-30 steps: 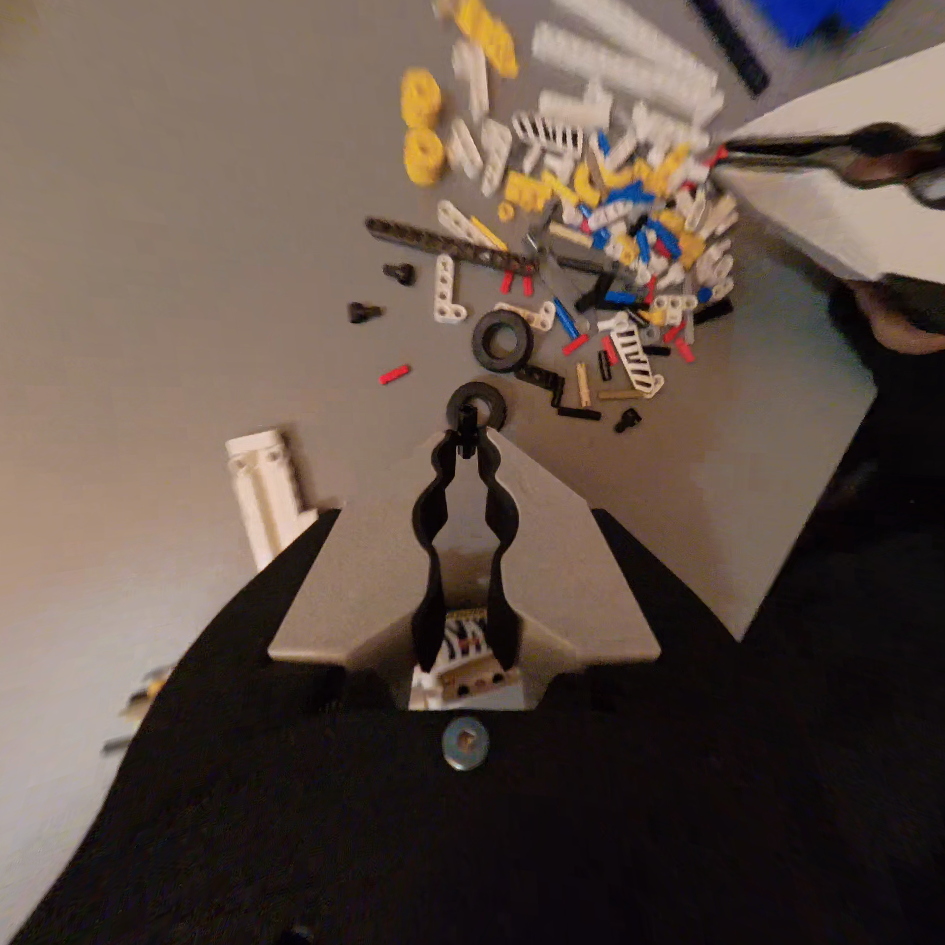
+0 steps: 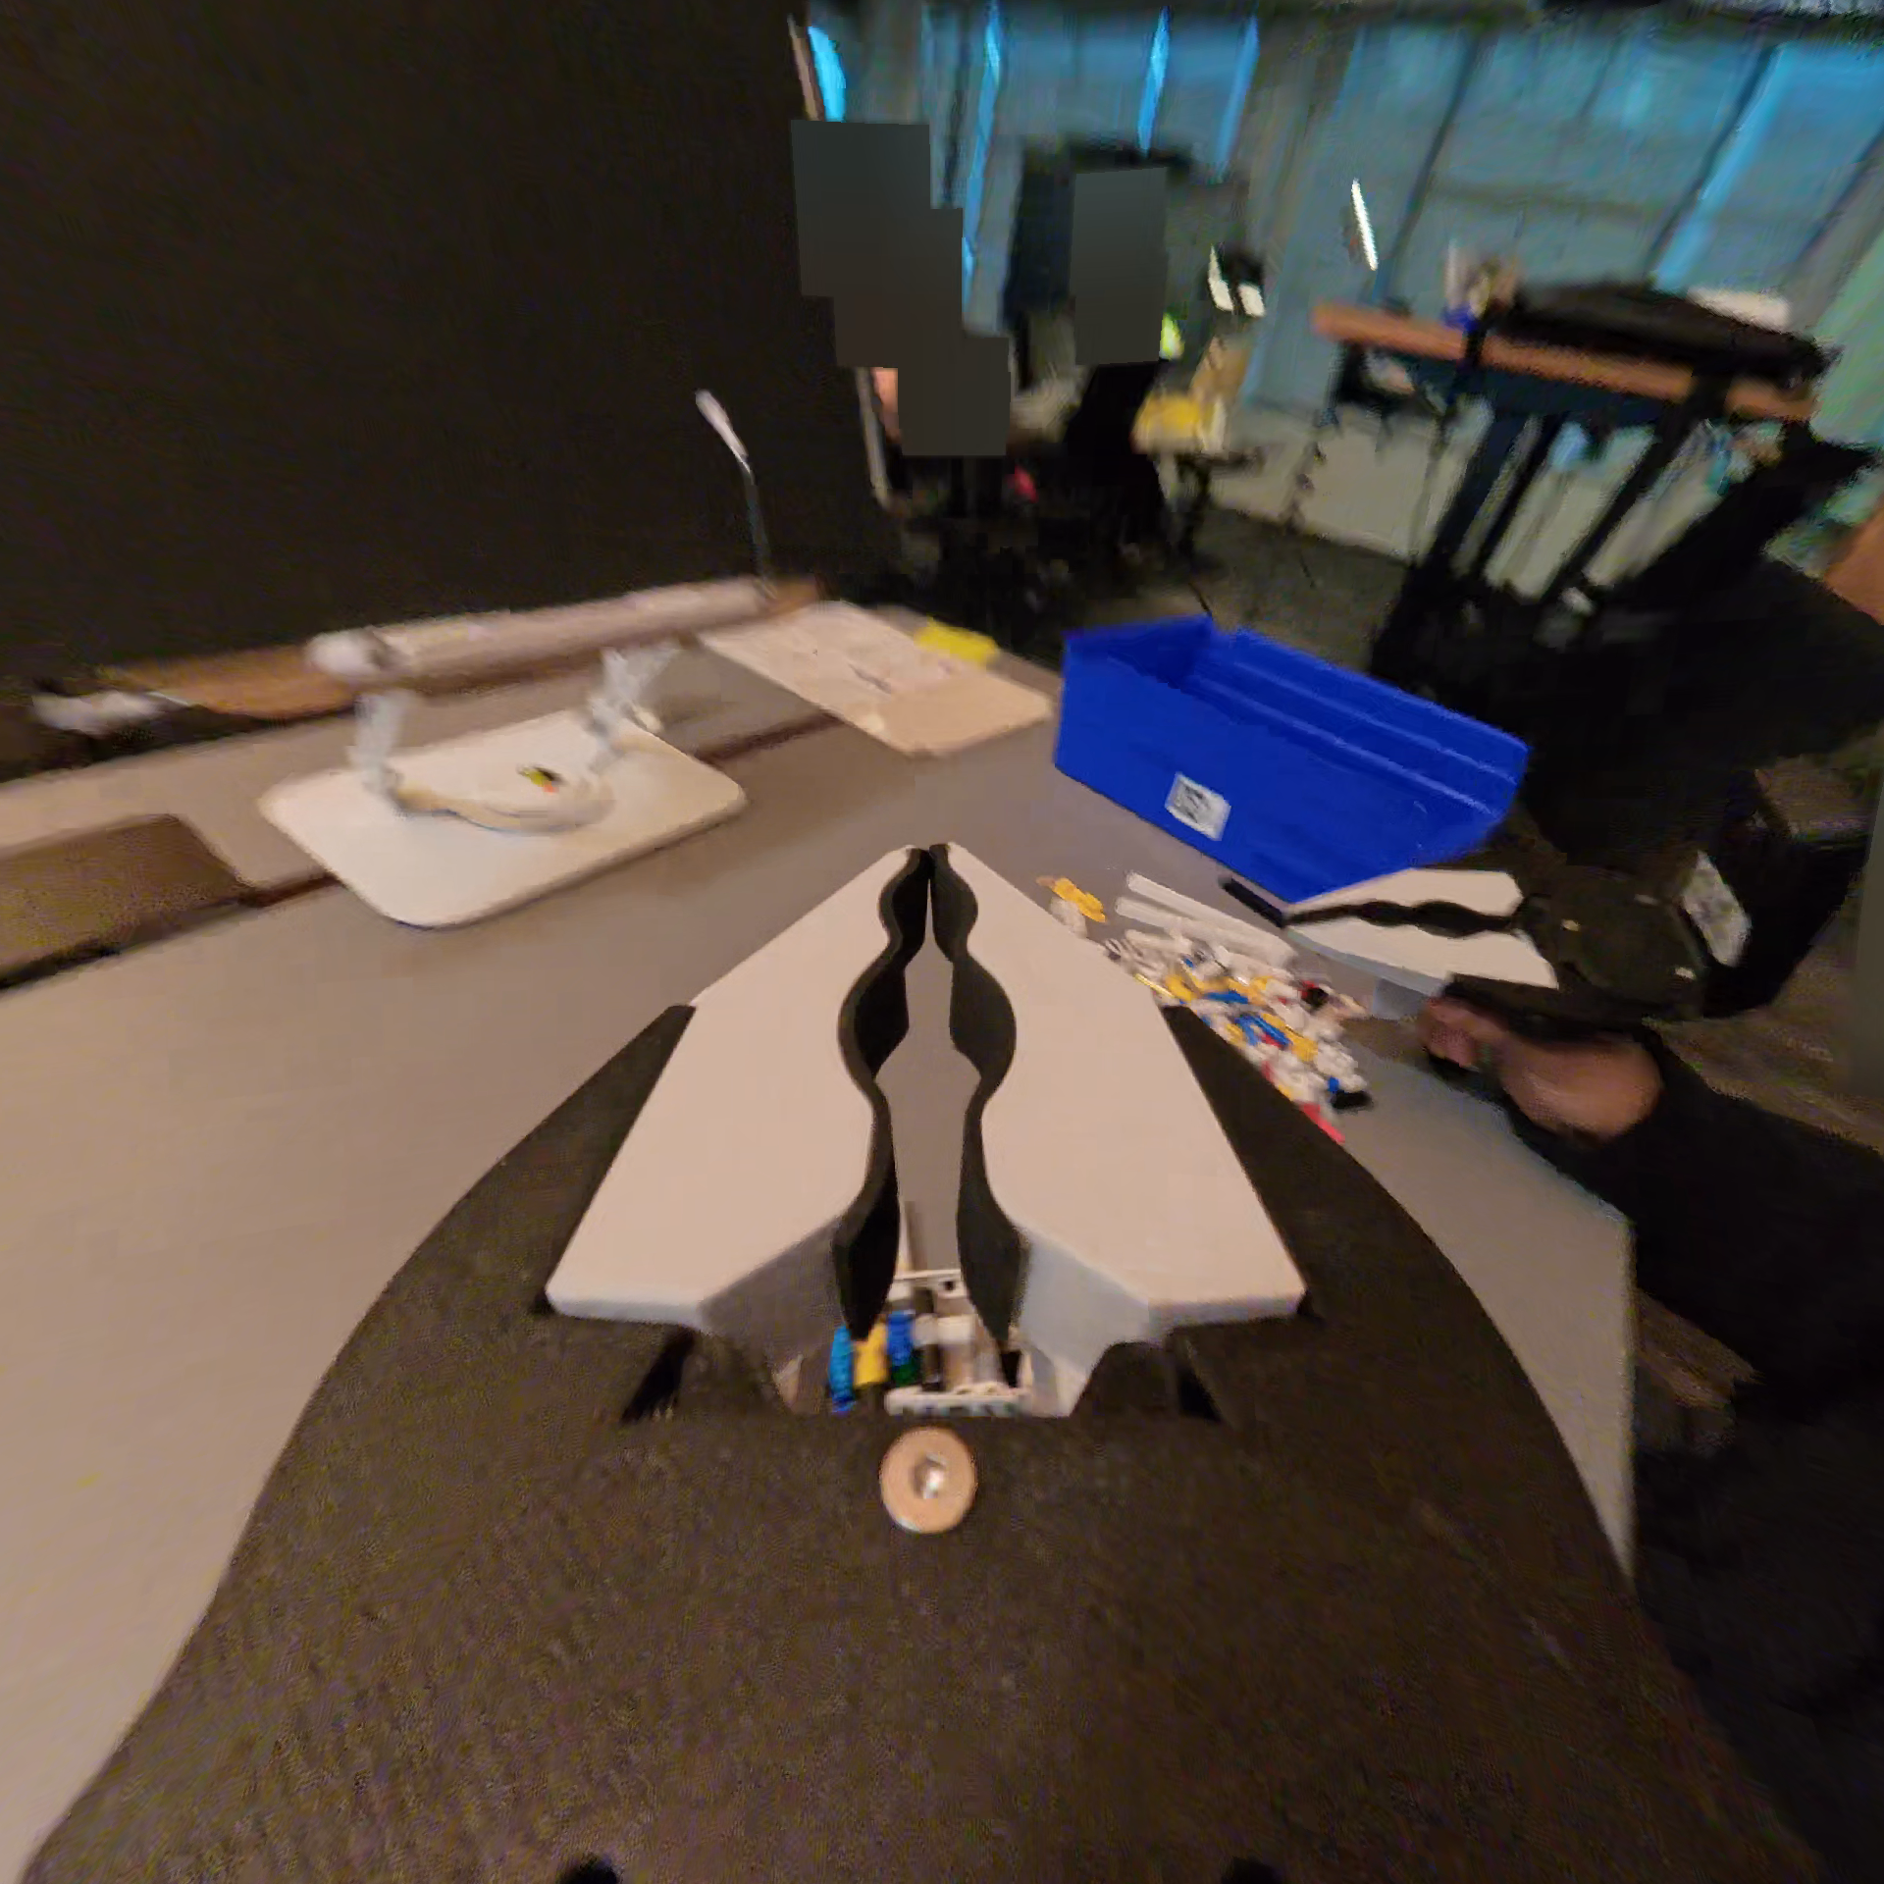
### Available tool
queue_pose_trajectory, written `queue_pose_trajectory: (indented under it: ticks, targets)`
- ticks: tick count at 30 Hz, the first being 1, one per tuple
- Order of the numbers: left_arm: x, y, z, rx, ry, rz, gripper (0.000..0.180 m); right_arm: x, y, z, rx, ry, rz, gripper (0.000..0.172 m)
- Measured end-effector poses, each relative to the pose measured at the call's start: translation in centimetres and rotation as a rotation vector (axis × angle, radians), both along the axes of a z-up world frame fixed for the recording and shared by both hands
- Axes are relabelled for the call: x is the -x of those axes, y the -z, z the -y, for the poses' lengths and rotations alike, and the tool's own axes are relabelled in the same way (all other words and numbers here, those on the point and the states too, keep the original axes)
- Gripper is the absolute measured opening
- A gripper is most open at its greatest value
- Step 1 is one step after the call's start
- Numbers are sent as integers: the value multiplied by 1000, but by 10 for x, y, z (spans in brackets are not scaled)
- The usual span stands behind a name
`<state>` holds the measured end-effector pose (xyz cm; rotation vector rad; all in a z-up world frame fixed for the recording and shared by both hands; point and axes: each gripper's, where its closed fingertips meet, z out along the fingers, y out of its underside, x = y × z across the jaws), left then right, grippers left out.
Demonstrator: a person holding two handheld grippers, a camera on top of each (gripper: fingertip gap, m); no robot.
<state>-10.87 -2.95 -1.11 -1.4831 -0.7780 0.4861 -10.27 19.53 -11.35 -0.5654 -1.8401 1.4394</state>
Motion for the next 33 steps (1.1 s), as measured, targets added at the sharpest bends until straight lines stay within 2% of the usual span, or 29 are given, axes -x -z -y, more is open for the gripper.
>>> queue_pose_trajectory:
  ticks: [3, 7, 9, 11, 12, 15, 17, 19, 22, 24, 28, 33]
  targets:
    - [-17, -6, 48, -49, -182, -169, 0, -14, -15, 34, 107, -145, 17, 0]
    - [-25, 20, 81, -76, -298, -123, 0, -24, -42, 87, 188, -322, 43, 7]
    - [-25, 38, 81, -94, -276, -59, 0, -19, -54, 113, 163, -376, 55, 18]
    - [-23, 52, 77, -126, -248, -6, 0, -12, -70, 138, 144, -419, 63, 20]
    - [-23, 57, 76, -147, -233, 8, 0, -9, -85, 149, 158, -432, 62, 18]
    - [-25, 65, 73, -201, -205, 8, 3, -18, -151, 181, 328, -568, 2, 13]
    - [-28, 71, 72, -191, -193, 22, 6, -20, -174, 199, 387, -630, -23, 13]
    - [-29, 78, 71, -152, -191, 28, 7, -3, -156, 219, 307, -597, -25, 12]
    - [-29, 88, 70, -86, -189, 51, 9, 34, -76, 238, 135, -492, 133, 28]
    - [-29, 95, 66, -50, -172, 75, 8, 33, -39, 244, 114, -524, 302, 35]
    - [-31, 112, 51, -26, -90, 166, 11, 33, -9, 245, 111, -547, 520, 40]
    - [-31, 119, 46, -53, -52, 233, 13, 24, 9, 246, 105, -566, 691, 24]
